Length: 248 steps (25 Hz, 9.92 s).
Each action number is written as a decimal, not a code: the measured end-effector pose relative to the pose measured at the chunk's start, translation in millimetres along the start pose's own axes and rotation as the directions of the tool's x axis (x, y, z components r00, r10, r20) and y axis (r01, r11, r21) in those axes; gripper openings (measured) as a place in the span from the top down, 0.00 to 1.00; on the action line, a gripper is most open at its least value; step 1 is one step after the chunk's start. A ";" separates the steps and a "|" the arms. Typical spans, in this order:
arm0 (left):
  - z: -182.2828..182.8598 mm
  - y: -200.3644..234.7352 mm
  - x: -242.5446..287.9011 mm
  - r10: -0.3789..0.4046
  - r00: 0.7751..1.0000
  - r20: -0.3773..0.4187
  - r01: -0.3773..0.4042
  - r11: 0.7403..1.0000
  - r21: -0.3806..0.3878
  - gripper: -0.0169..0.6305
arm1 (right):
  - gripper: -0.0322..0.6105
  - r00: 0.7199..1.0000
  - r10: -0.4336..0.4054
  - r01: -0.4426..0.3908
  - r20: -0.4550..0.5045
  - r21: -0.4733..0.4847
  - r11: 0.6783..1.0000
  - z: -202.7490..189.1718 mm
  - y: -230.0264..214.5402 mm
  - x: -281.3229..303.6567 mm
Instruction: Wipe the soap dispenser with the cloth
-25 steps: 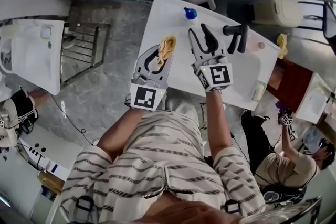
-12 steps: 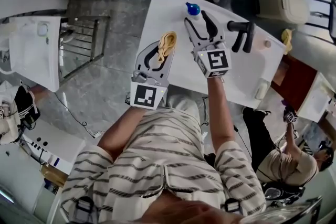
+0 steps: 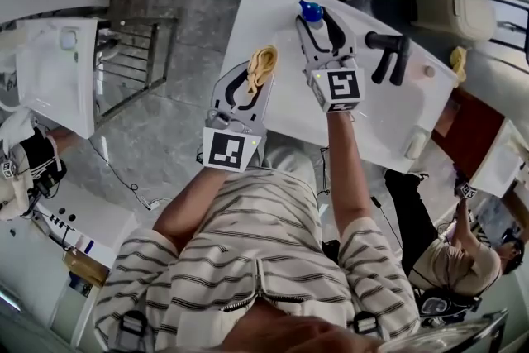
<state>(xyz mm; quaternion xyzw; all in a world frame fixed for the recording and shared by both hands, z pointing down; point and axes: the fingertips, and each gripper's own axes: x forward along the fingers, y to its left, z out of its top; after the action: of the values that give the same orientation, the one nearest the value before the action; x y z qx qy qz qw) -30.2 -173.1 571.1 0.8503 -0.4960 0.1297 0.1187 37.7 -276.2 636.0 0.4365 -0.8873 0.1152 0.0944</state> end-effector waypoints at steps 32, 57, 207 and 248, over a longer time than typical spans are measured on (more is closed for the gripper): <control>18.3 -5.8 -15.6 -0.037 0.997 0.063 0.033 0.998 0.062 0.83 | 0.76 0.999 -0.014 0.016 0.028 -0.054 0.998 43.4 8.9 -28.6; 93.2 -38.4 -64.1 -0.200 0.973 0.116 0.183 0.973 0.138 0.83 | 0.76 0.997 0.000 0.005 0.081 -0.054 0.999 165.5 78.5 -135.4; 90.1 -91.5 -83.1 -0.359 0.929 0.094 0.335 0.920 0.205 0.82 | 0.76 0.979 -0.040 0.045 0.202 -0.022 0.999 225.8 106.5 -210.6; 116.8 -83.2 -104.0 -0.642 0.763 0.083 0.599 0.748 0.286 0.83 | 0.76 0.932 0.356 -0.338 0.067 -0.193 0.921 192.6 154.4 -238.6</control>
<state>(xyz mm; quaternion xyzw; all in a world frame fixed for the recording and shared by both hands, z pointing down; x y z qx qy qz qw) 5.2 -87.2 420.3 0.9826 -0.1731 0.0669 0.0062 45.3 -60.3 369.1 0.2672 -0.9609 0.0283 0.0664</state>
